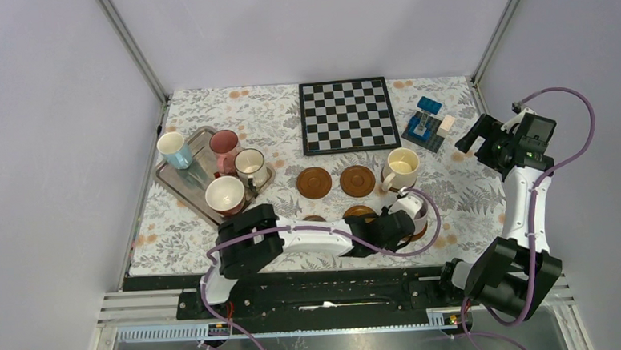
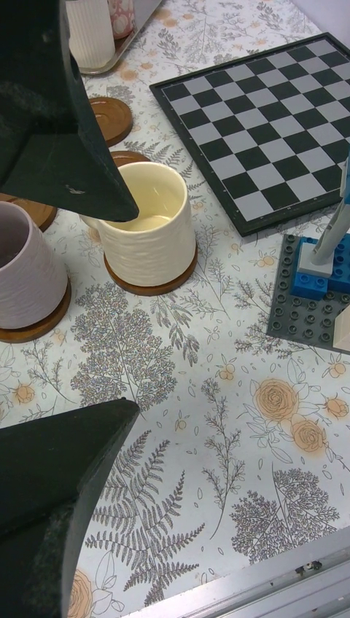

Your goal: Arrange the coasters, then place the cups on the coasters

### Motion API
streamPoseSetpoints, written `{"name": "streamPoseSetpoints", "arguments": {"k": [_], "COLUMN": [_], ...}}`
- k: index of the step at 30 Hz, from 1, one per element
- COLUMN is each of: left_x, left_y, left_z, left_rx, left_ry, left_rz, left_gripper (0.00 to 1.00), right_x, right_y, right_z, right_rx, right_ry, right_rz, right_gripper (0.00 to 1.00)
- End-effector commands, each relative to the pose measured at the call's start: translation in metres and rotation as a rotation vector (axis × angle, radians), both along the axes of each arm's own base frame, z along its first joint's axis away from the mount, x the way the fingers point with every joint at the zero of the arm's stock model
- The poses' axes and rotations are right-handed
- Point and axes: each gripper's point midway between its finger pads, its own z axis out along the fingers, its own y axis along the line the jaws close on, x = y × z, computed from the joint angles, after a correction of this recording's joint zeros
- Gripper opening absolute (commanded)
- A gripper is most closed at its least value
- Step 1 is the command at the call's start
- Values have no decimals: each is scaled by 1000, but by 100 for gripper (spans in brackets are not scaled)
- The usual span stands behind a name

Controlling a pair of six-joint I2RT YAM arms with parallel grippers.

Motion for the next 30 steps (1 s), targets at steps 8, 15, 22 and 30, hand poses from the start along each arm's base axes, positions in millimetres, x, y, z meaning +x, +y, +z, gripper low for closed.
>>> {"name": "streamPoseSetpoints", "arguments": {"k": [8,15,22,30], "left_x": [4,8,4,-2], "left_y": [-42,-36,-36,-34], "left_z": [54,44,46,54], "left_rx": [-195,-152,-147,-159], "left_ry": [-68,-75,-66,-56], "left_rz": [36,68,52,26], "left_gripper": [2,5,29,53], "right_x": [2,1,1,2], "right_y": [3,3,3,3], "right_z": [13,14,14,14], "right_rx": [-20,-23,-27,-21], "right_ry": [-60,-62,-62,-60], "right_rz": [31,33,32,30], "right_gripper": [98,99,98,98]}}
